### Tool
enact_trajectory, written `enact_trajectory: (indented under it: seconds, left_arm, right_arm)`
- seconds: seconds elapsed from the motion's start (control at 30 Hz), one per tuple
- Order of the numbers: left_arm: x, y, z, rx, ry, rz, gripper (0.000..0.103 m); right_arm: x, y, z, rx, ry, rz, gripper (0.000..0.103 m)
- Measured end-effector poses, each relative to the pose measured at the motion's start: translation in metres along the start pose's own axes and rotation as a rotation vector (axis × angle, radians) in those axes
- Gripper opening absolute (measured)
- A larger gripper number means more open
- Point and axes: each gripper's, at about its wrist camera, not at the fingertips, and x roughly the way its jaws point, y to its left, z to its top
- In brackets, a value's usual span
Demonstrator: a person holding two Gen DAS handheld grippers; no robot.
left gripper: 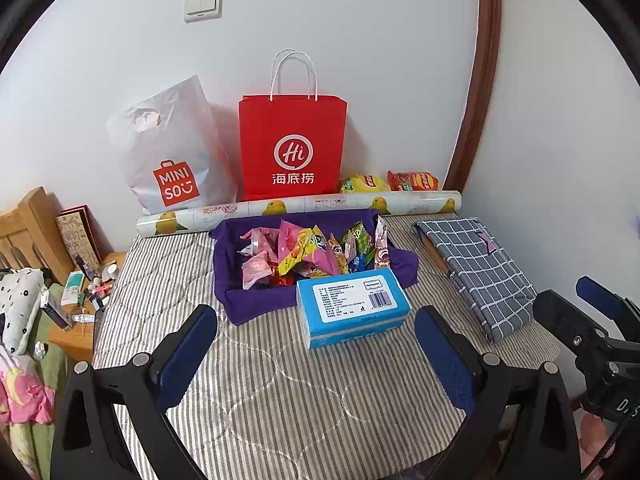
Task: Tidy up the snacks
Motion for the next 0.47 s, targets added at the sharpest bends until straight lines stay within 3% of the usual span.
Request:
enact_trajectory:
  seconds: [0.47]
  left_arm:
    - [-0.0002, 0.0019, 0.0003, 0.002, 0.0, 0.005, 0.1]
  right_arm:
    - [0.0015, 0.0009, -0.0011, -0.003, 0.001, 0.008, 0.103]
